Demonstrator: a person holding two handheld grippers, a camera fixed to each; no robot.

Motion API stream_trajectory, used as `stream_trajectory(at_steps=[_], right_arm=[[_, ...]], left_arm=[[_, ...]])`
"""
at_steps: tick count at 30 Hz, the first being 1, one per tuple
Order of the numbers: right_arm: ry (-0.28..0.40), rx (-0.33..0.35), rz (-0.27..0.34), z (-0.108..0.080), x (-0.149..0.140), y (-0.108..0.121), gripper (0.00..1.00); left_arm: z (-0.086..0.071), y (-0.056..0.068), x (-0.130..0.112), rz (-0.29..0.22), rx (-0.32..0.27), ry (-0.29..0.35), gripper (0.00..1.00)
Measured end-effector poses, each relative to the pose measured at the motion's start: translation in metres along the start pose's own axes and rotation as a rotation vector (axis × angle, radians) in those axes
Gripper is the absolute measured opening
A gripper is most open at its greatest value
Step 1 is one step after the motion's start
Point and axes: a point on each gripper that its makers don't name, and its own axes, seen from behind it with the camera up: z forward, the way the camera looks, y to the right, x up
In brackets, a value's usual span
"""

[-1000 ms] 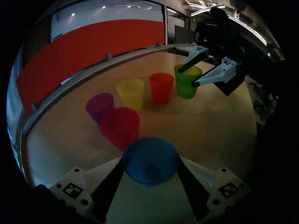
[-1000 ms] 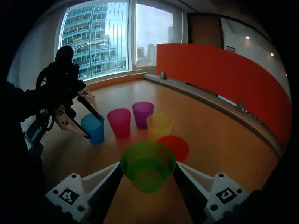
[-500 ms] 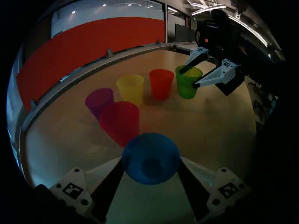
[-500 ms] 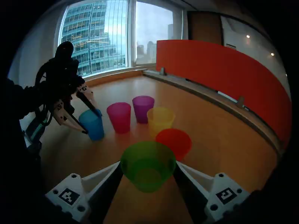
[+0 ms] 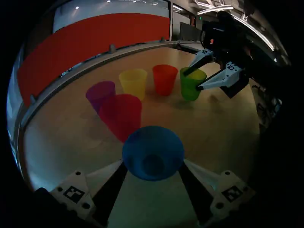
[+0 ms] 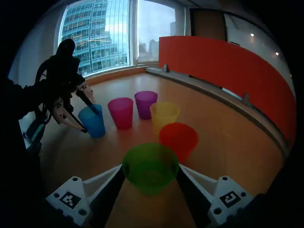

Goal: Pour water

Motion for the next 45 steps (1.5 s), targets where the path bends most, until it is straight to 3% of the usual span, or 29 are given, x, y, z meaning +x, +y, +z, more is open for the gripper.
stream_trajectory(at_steps=[22, 29, 45], right_arm=[[-0.014, -0.007, 0.012, 0.002, -0.014, -0.003, 0.92], [-0.025, -0.036, 0.006, 0.002, -0.017, 0.002, 1.00], [-0.018, -0.080, 0.019, -0.028, -0.028, 0.003, 1.00]], left_arm=[[-0.010, 0.009, -0.019, -0.028, -0.010, -0.014, 0.90], [-0.013, 0.008, -0.019, -0.033, -0.002, -0.014, 0.90], [-0.029, -0.001, -0.026, -0.070, 0.048, 0.005, 0.90]])
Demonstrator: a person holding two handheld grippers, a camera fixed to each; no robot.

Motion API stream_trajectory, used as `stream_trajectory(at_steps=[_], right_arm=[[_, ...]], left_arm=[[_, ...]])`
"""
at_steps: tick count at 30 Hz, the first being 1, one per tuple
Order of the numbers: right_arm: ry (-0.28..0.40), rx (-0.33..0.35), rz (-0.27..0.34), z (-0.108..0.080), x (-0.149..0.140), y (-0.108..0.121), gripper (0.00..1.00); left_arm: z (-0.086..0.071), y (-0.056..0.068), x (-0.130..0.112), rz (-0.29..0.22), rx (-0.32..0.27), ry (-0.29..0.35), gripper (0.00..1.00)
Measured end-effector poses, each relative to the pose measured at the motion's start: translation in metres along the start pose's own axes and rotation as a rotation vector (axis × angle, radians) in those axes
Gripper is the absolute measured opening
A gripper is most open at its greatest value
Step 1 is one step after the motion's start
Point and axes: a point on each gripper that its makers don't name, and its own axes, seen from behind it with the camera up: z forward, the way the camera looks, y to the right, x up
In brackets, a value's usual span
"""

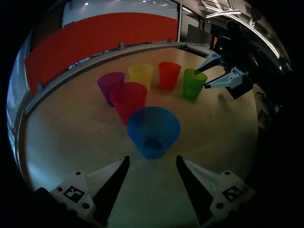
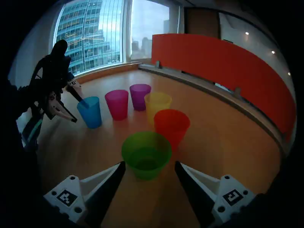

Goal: Pour water

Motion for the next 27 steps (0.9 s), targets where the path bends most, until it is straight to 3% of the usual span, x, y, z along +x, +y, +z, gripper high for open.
stream_trajectory(at_steps=[17, 27], right_arm=[[0.050, -0.094, 0.029, -0.034, -0.002, 0.013, 1.00], [0.122, -0.194, 0.054, -0.051, 0.005, 0.028, 1.00]], left_arm=[[-0.028, -0.017, -0.007, -0.062, 0.107, 0.050, 0.90], [-0.044, -0.044, 0.001, -0.113, 0.236, 0.132, 0.90]])
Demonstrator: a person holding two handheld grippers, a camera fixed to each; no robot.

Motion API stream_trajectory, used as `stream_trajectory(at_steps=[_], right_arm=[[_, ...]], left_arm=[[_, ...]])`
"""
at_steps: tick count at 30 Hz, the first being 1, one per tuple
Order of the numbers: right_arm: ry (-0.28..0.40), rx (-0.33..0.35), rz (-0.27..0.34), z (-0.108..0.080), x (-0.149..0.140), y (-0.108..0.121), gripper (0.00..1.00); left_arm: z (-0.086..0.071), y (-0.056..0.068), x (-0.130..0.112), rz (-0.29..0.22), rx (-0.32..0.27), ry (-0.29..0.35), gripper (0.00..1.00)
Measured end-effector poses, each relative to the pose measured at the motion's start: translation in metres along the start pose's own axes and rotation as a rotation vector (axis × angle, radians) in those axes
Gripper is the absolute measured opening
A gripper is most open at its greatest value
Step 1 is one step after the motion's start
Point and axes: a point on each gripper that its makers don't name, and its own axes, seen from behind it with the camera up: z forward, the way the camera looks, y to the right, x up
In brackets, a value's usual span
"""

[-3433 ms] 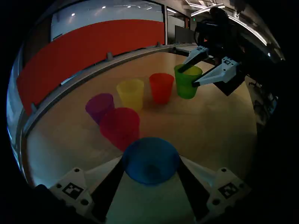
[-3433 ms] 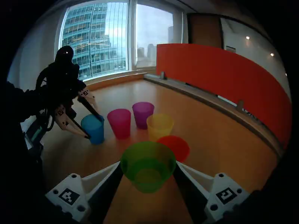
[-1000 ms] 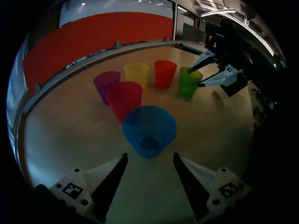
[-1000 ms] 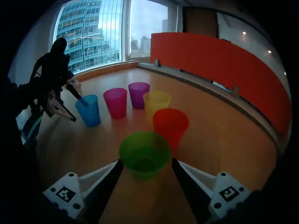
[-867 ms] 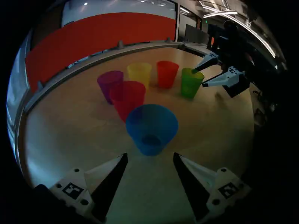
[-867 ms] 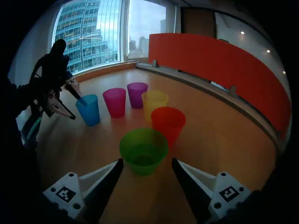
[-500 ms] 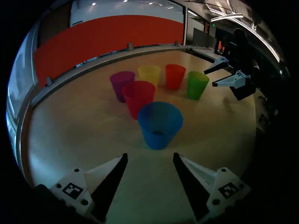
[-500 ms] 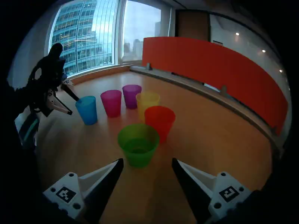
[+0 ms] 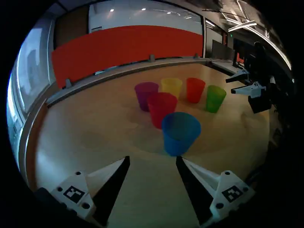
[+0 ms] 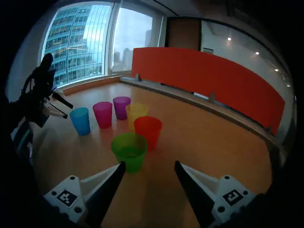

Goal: Pour water

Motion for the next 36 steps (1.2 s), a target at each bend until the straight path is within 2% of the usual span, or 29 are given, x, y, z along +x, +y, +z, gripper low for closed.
stream_trajectory(at_steps=[5, 12, 20, 24, 30, 36], right_arm=[[0.039, -0.060, 0.025, -0.006, 0.008, 0.011, 1.00], [0.106, -0.150, 0.067, -0.012, 0.023, 0.026, 1.00], [0.179, -0.259, 0.105, -0.021, 0.041, 0.045, 1.00], [0.223, -0.337, 0.125, -0.028, 0.050, 0.060, 1.00], [0.309, -0.459, 0.157, -0.043, 0.068, 0.081, 1.00], [0.377, -0.538, 0.176, -0.057, 0.081, 0.091, 1.00]], left_arm=[[-0.008, -0.019, 0.009, -0.020, 0.080, 0.061, 0.90], [-0.018, -0.047, 0.029, -0.075, 0.192, 0.165, 0.90], [-0.029, -0.068, 0.051, -0.131, 0.275, 0.275, 0.90], [-0.034, -0.075, 0.066, -0.153, 0.314, 0.337, 0.90], [-0.044, -0.080, 0.085, -0.145, 0.373, 0.411, 0.90], [-0.058, -0.081, 0.106, -0.155, 0.426, 0.496, 0.90]])
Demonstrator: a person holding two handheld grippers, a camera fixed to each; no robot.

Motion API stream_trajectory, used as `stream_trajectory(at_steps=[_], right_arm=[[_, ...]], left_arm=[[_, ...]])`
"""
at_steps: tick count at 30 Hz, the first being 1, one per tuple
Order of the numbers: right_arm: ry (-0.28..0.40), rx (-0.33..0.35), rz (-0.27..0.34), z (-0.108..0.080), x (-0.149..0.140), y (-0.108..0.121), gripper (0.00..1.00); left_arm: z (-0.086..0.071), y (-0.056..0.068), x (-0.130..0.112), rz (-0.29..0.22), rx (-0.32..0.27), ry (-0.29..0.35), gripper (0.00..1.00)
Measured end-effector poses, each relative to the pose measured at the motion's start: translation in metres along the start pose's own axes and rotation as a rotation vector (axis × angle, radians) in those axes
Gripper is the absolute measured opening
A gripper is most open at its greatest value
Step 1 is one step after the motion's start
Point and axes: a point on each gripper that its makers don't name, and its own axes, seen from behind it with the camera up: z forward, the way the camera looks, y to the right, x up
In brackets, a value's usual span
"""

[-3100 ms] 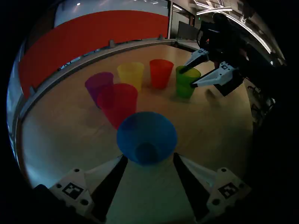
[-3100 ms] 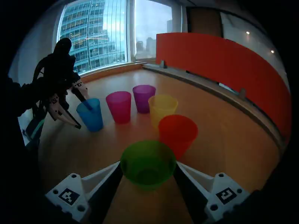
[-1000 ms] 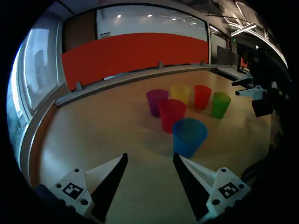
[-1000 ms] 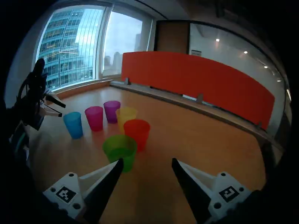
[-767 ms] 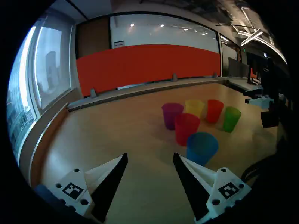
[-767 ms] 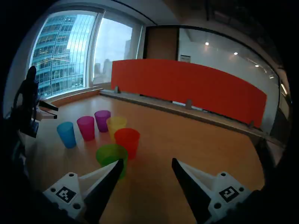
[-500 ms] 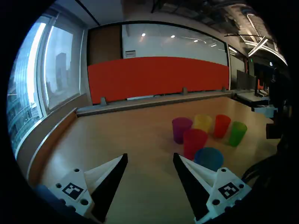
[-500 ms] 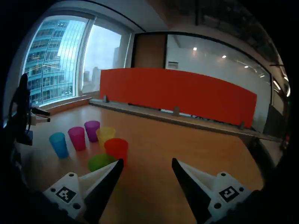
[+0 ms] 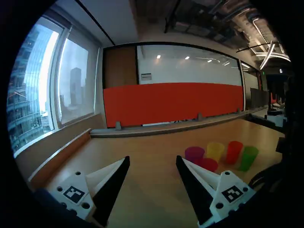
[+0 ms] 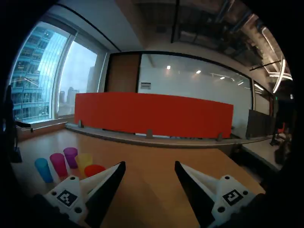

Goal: Pour water

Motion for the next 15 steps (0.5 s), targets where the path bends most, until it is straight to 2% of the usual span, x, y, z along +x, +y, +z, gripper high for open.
stream_trajectory(at_steps=[6, 15], right_arm=[[0.054, -0.030, 0.023, -0.003, 0.017, 0.003, 1.00], [0.113, -0.061, 0.047, -0.009, 0.037, 0.007, 1.00]], left_arm=[[-0.004, -0.007, 0.022, -0.049, 0.052, 0.079, 0.90], [-0.009, -0.013, 0.033, -0.057, 0.099, 0.135, 0.90]])
